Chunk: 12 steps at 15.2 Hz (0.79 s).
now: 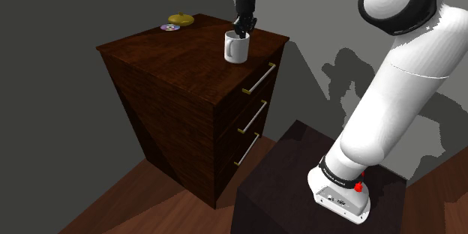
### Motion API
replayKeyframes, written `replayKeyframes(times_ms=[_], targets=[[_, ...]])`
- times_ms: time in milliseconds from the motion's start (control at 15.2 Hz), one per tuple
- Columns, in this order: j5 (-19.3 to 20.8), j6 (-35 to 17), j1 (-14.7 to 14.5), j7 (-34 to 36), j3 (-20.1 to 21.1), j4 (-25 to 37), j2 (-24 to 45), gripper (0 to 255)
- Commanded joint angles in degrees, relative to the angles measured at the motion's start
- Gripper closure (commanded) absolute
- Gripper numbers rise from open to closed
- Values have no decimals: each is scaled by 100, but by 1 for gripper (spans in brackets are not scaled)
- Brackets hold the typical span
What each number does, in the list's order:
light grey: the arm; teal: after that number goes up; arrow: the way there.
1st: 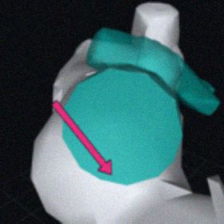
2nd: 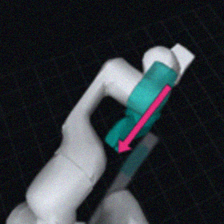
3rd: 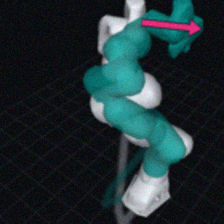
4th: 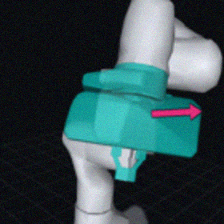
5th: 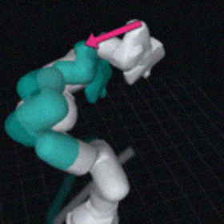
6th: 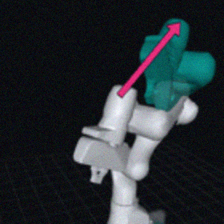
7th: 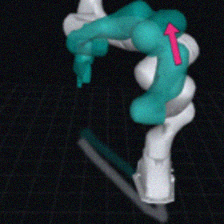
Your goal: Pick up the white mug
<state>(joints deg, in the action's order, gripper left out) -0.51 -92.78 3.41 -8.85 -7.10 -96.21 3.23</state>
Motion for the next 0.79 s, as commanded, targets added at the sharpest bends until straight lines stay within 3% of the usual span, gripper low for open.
replayKeyframes(times_ms=[0,726], targets=[[0,151,1,-1,-1,154,3,255],[-16,898,11,-10,-7,1032,135,255]])
